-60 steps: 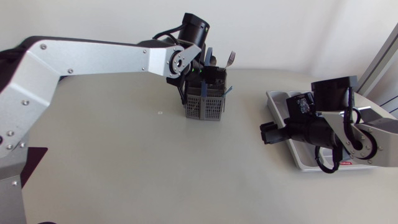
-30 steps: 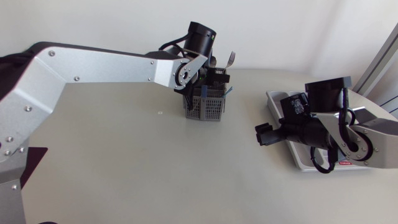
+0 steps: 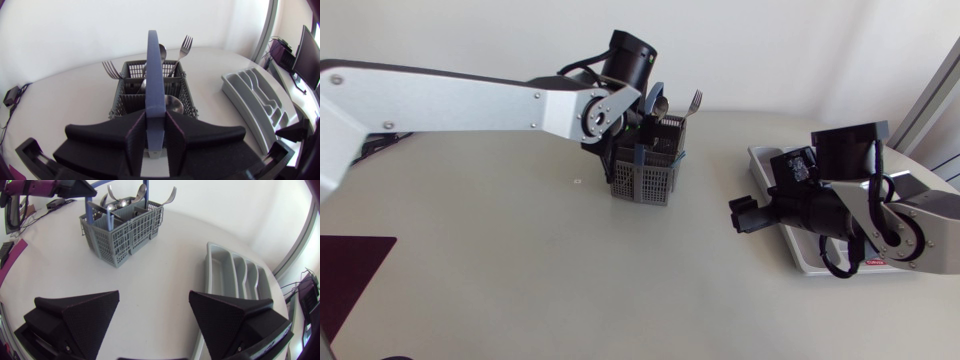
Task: Sort the cutlery from the basket into the organizer compartments.
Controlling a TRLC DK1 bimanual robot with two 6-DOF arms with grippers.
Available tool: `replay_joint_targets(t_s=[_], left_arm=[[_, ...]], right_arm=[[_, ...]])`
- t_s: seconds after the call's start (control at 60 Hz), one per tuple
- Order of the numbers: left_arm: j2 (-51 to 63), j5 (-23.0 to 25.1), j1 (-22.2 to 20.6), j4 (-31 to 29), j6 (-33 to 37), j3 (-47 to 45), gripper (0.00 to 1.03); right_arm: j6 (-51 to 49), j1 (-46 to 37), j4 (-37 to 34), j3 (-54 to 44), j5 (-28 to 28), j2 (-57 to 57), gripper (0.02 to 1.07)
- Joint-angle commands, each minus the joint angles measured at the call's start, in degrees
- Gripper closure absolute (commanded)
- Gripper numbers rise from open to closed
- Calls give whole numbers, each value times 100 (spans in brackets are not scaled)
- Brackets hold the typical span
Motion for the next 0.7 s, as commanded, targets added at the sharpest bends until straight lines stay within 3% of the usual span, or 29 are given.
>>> replay_joint_targets(t_s=[0.0, 0.117, 0.217, 0.367, 0.4, 0.433, 0.483, 0.683], left_arm=[[-670, 223, 105, -153, 54, -673, 93], [-1452, 522, 149, -153, 116, -1552, 93], [-2744, 829, 201, -153, 265, -2958, 93], [-3807, 1058, 245, -144, 494, -3916, 88], [-3983, 1120, 272, -144, 546, -4004, 78], [-4141, 1190, 289, -162, 634, -4101, 60], [-4379, 1190, 351, -162, 740, -4224, 46], [-5424, 1190, 527, -153, 1293, -4655, 25]], right_arm=[[-83, 39, 19, -84, 62, -47, 7], [-74, 56, 19, -75, 71, -56, 7], [-74, 126, 1, -75, 150, -83, 7], [-65, 285, 10, -49, 238, -47, 7], [-56, 346, 19, -13, 308, -21, 7], [-47, 390, 10, 30, 317, 14, 7], [-21, 434, 10, 83, 317, 67, 7], [23, 355, -122, 531, 229, 620, 7]])
